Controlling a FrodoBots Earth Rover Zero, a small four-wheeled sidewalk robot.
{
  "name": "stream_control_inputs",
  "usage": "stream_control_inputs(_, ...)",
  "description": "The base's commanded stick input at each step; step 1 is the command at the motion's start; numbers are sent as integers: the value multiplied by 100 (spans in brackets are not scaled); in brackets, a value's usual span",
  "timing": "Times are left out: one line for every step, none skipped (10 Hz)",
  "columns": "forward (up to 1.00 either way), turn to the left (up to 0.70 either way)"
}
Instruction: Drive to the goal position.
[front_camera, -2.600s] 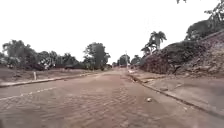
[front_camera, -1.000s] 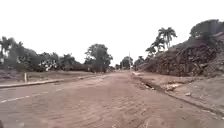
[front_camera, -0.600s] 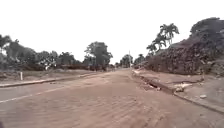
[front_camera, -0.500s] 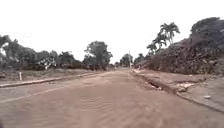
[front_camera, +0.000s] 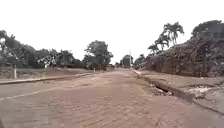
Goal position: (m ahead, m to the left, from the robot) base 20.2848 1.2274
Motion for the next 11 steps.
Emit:
stream_control_inputs(100,0)
stream_control_inputs(100,0)
stream_control_inputs(100,0)
stream_control_inputs(100,0)
stream_control_inputs(100,0)
stream_control_inputs(100,0)
stream_control_inputs(100,0)
stream_control_inputs(100,0)
stream_control_inputs(100,0)
stream_control_inputs(100,0)
stream_control_inputs(100,0)
